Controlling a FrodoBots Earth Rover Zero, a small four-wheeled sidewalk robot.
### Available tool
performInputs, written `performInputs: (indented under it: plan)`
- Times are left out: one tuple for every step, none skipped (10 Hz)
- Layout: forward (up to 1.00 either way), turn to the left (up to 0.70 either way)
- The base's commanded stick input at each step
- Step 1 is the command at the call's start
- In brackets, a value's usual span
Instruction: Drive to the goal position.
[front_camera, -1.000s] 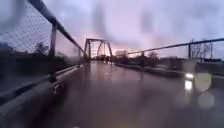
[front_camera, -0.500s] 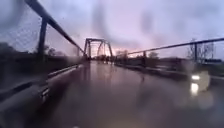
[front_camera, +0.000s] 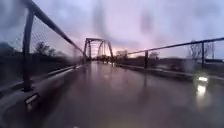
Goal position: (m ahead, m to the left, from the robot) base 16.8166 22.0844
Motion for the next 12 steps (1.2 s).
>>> performInputs:
  plan:
    - [0.70, 0.00]
    - [0.70, 0.00]
    - [0.70, 0.00]
    - [0.70, 0.00]
    - [0.70, 0.00]
    - [0.70, 0.00]
    - [0.70, 0.00]
    - [0.70, 0.00]
    - [0.70, 0.00]
    - [0.70, 0.00]
    - [0.70, 0.00]
    - [0.70, 0.00]
